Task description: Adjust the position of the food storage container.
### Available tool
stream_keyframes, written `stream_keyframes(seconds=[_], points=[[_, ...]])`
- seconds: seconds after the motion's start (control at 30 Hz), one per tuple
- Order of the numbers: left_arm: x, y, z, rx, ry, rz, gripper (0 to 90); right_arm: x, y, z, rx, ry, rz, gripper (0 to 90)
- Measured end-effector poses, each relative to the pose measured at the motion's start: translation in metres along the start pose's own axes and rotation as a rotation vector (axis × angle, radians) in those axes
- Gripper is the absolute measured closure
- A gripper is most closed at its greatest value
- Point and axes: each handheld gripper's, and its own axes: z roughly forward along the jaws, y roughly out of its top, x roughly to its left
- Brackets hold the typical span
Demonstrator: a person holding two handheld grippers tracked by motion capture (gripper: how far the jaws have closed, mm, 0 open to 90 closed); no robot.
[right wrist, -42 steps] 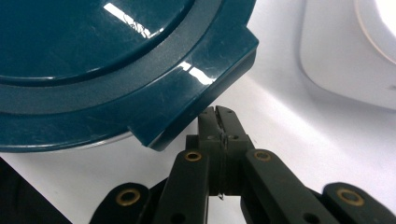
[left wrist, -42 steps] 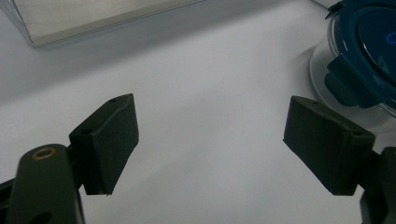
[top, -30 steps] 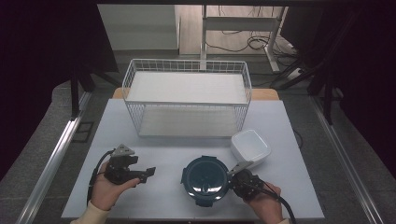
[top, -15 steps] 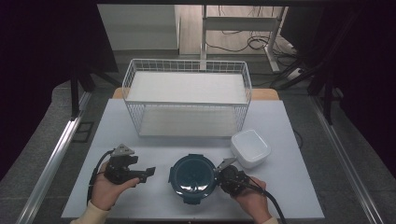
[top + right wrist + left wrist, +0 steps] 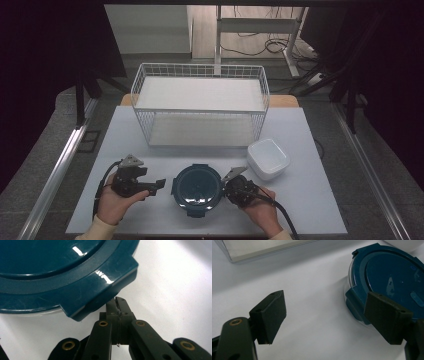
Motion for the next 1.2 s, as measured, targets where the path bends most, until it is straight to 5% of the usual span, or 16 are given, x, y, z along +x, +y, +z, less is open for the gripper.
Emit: stream_keyframes(seconds=[0.13, 0.37, 0.4, 0.43, 0.47, 0.53, 0.83, 1.2], points=[[0.002, 0.0, -0.004, -0.011, 0.007, -0.008, 17.7, -0.006, -0.006, -0.011, -0.043, -0.007, 0.029, 89.7], [0.002, 0.0, -0.004, -0.014, 0.01, -0.007, 17.7, -0.021, -0.028, -0.037, -0.182, -0.033, 0.166, 80.8], [0.001, 0.0, -0.003, -0.01, 0.008, -0.004, 17.8, -0.024, -0.035, -0.043, -0.237, -0.01, 0.207, 58.1], [0.001, 0.0, -0.003, -0.01, 0.008, -0.004, 17.7, -0.024, -0.035, -0.043, -0.237, -0.01, 0.207, 58.1], [0.0, 0.0, -0.003, -0.009, 0.008, -0.003, 17.7, -0.024, -0.039, -0.046, -0.269, 0.018, 0.255, 40.0], [0.0, 0.0, -0.003, -0.013, 0.01, -0.003, 17.9, -0.024, -0.042, -0.047, -0.287, 0.048, 0.27, 34.3], [0.001, 0.0, -0.005, -0.018, 0.007, -0.006, 18.2, -0.025, -0.043, -0.046, -0.297, 0.079, 0.305, 21.6], [-0.002, -0.001, -0.007, -0.023, -0.008, -0.005, 18.2, -0.025, -0.04, -0.046, -0.295, 0.098, 0.312, 19.5]])
